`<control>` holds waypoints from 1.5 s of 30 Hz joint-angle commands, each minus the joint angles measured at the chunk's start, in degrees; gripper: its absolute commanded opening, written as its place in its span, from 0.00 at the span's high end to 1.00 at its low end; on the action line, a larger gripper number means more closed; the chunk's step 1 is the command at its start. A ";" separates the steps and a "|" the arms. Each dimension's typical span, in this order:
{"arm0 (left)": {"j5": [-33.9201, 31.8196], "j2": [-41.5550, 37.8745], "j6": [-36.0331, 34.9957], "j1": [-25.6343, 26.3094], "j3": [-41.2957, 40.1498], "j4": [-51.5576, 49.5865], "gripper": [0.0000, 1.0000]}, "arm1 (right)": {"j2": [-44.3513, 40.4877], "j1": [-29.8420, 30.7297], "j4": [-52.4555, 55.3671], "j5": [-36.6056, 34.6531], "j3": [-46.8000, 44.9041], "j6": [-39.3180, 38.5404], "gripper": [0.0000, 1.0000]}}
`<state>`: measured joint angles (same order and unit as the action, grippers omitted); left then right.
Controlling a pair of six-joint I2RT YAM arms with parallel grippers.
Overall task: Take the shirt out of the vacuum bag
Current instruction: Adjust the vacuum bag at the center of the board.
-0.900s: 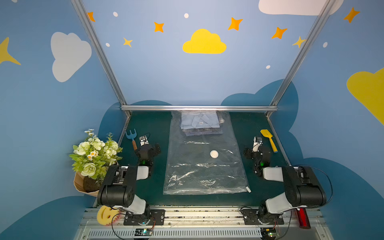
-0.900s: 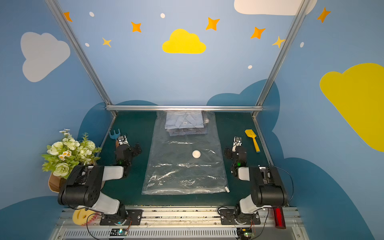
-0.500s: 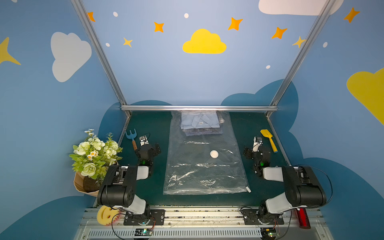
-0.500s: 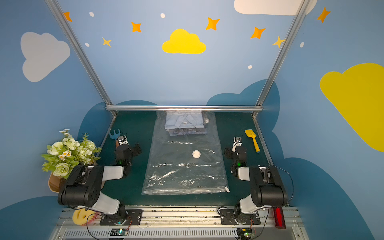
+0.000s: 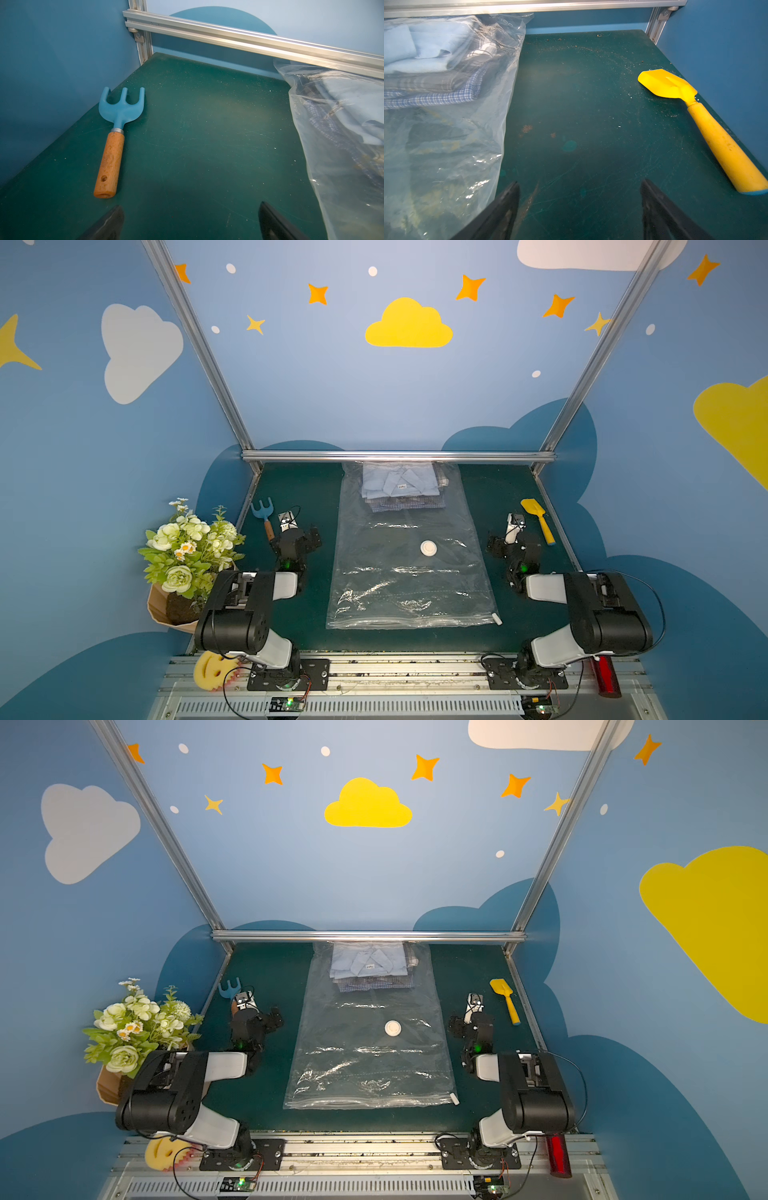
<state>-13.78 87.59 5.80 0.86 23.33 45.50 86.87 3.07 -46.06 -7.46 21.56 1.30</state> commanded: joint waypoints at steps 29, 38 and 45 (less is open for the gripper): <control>17.43 0.13 16.57 0.87 23.24 -33.46 0.12 | 18.10 -3.41 44.24 32.97 48.10 17.38 0.24; 39.63 20.65 17.72 -1.08 41.93 -39.05 0.15 | 39.71 -4.84 42.60 44.84 68.60 26.75 0.36; 39.41 27.93 18.61 -1.65 49.34 -42.33 0.14 | 47.01 -3.54 40.65 45.66 75.34 31.47 0.40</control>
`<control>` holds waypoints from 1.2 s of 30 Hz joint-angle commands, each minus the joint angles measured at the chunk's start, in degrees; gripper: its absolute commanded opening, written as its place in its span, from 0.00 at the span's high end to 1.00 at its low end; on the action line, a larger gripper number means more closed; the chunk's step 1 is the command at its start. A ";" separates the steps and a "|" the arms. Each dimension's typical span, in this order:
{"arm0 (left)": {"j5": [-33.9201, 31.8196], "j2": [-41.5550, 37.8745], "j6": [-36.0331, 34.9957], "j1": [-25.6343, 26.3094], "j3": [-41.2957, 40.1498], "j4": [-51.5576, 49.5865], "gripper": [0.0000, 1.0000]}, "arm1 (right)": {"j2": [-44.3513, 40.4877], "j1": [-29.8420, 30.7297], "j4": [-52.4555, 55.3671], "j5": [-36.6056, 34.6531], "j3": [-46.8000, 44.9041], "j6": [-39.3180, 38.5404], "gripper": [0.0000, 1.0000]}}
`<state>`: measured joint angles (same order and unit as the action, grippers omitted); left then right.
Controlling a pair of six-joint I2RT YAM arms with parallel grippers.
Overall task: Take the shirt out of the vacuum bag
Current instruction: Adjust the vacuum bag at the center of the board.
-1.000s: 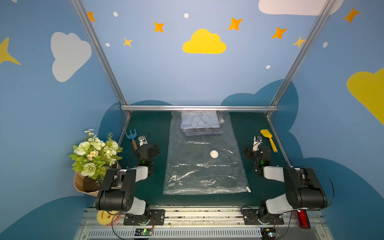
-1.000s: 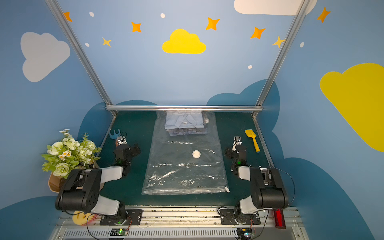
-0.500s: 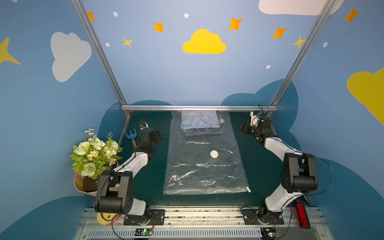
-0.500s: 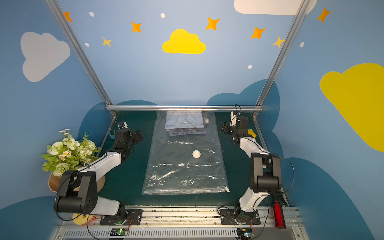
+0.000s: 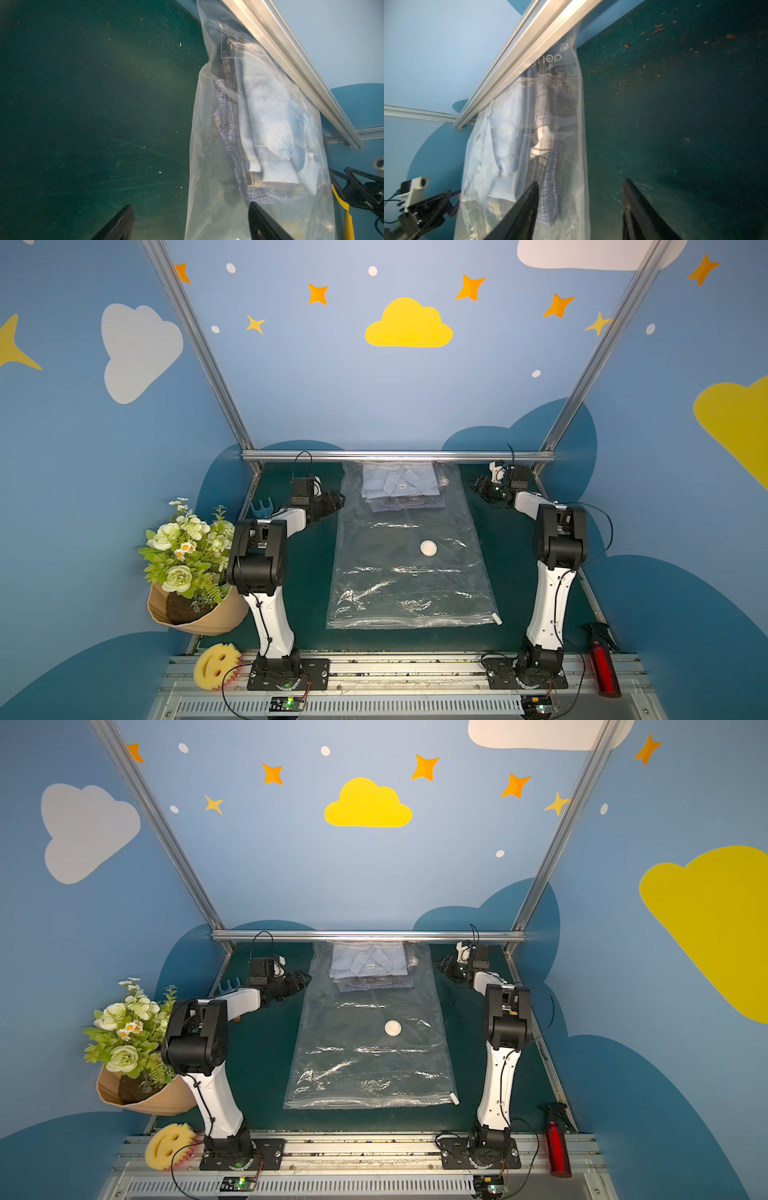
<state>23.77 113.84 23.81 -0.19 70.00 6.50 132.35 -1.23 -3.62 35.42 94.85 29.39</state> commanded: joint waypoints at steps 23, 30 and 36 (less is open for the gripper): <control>10.58 7.73 3.36 -0.51 8.07 -3.64 0.79 | 13.07 6.08 7.68 3.32 17.89 3.39 0.87; 6.23 -1.03 4.23 -1.12 -2.80 0.09 0.97 | 15.45 9.17 13.44 3.84 23.87 0.23 0.92; 0.13 -9.14 9.41 -1.07 -14.75 5.43 0.97 | 19.04 12.35 17.59 3.49 31.28 -0.15 0.92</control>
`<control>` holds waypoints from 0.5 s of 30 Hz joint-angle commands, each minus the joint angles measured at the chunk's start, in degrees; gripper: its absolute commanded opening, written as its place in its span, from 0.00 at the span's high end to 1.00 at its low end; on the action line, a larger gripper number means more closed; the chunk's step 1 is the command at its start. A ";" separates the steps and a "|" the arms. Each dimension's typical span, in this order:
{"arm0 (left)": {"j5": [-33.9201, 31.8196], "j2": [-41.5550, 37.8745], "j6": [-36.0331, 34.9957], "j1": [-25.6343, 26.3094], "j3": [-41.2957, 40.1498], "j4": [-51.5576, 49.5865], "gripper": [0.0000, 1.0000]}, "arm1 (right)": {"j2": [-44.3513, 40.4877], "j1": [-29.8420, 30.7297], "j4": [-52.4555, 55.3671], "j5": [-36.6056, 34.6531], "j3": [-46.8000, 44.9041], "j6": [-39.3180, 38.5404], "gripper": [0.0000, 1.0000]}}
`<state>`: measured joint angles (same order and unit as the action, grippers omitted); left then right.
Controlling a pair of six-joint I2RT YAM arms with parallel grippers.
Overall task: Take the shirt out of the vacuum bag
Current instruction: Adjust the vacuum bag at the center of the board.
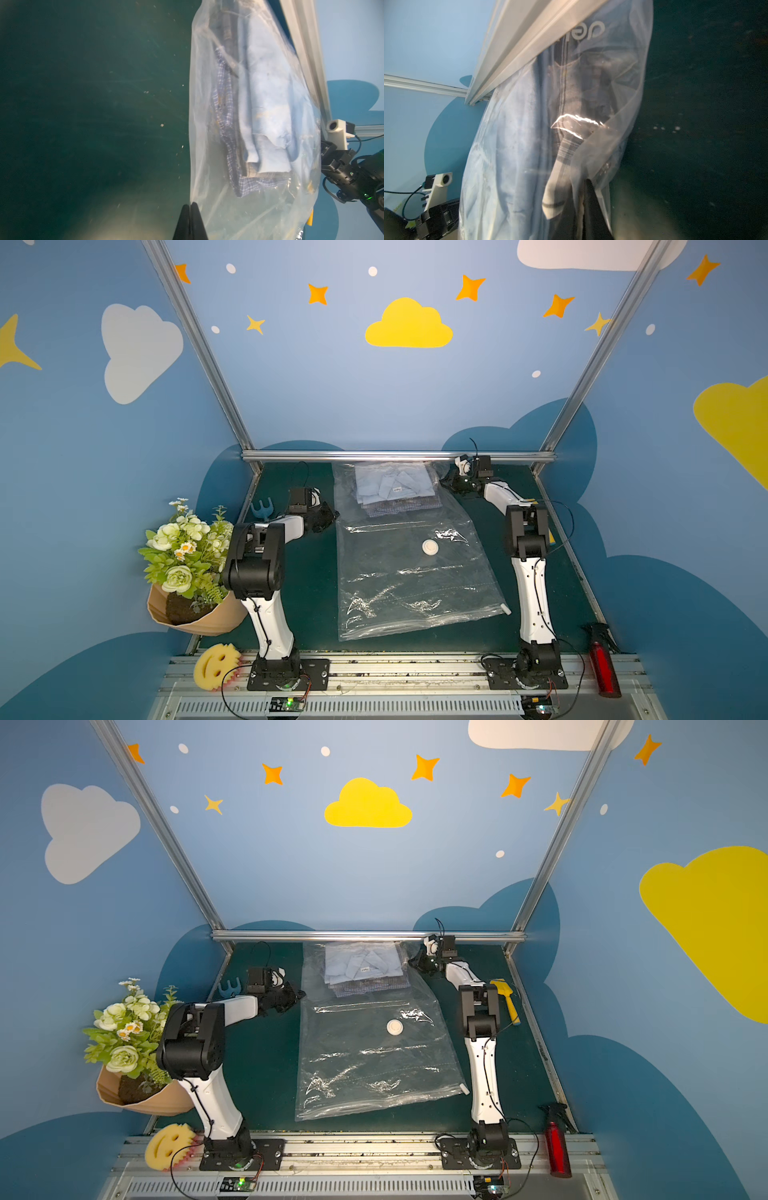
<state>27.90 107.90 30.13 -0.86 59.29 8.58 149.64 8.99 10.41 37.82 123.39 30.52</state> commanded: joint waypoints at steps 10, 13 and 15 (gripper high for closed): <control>-9.76 -14.56 15.45 1.75 -20.61 10.79 0.89 | 7.34 5.72 12.64 -0.17 19.99 -3.19 0.69; -13.40 -19.22 16.12 4.85 -20.42 8.53 0.52 | 5.06 4.71 16.02 -4.23 23.64 -5.82 0.61; -15.26 -22.22 15.45 5.35 -19.09 6.32 0.32 | 1.83 3.73 17.38 -6.22 22.84 -6.98 0.55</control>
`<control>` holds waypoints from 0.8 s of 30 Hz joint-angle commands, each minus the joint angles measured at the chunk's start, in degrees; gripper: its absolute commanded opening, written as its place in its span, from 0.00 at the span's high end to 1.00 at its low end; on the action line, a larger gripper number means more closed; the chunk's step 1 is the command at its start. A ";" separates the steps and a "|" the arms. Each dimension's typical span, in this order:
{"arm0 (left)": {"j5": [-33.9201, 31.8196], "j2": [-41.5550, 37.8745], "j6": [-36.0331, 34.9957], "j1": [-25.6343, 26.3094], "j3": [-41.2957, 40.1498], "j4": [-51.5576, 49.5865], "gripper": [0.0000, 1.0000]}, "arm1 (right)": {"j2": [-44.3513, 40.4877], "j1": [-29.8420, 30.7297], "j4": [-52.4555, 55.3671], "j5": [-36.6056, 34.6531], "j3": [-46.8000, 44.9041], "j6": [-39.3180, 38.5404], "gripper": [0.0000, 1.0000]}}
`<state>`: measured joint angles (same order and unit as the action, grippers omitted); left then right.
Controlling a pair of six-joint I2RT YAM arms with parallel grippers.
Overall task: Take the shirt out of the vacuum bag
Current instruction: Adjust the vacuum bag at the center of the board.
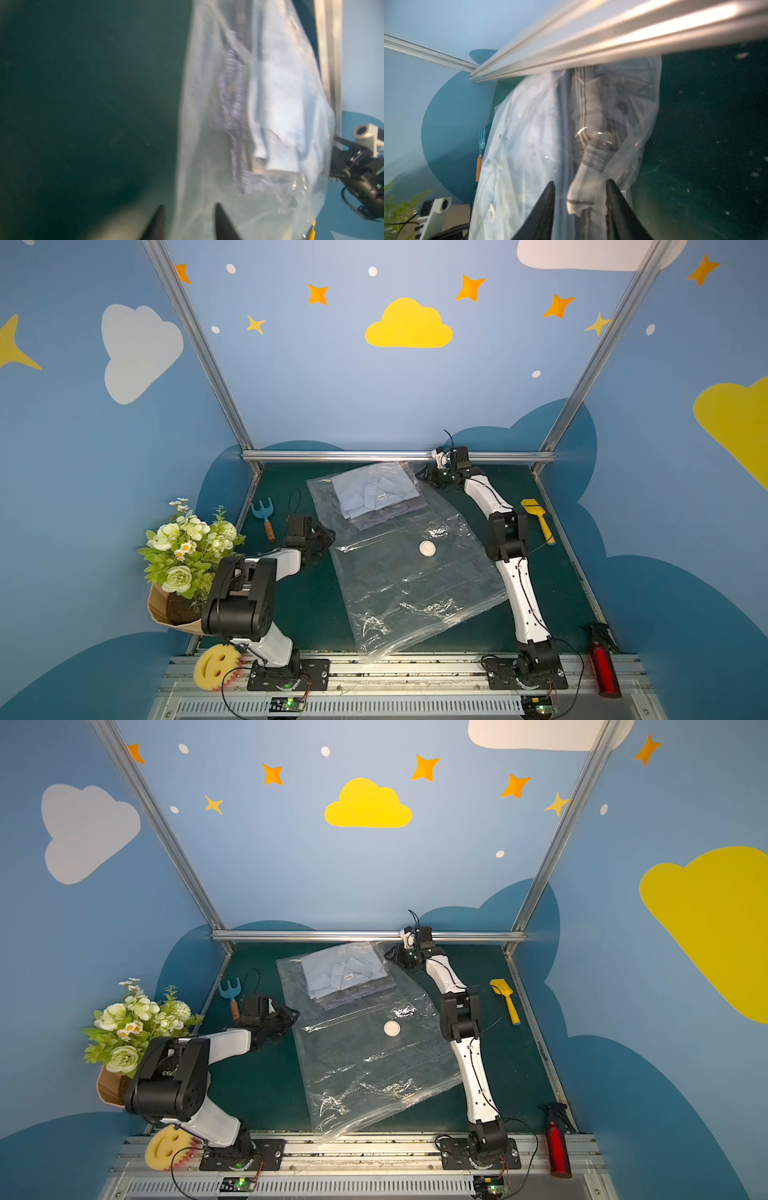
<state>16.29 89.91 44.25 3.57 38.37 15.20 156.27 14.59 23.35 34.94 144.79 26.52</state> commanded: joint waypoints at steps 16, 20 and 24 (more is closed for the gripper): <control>0.69 14.20 -6.38 -12.26 27.87 -15.85 0.22 | -61.13 -1.73 -6.54 -10.34 -70.75 1.31 0.43; 7.17 23.03 -6.79 -12.24 35.01 -13.68 0.19 | -72.72 0.22 3.25 -15.35 -80.01 1.25 0.41; 10.67 28.79 -7.41 -12.01 40.21 -12.79 0.17 | -83.18 0.37 12.57 -17.29 -88.22 5.33 0.36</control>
<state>22.15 117.40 38.26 -8.58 75.53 2.24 78.59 15.07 27.70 20.38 59.68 28.47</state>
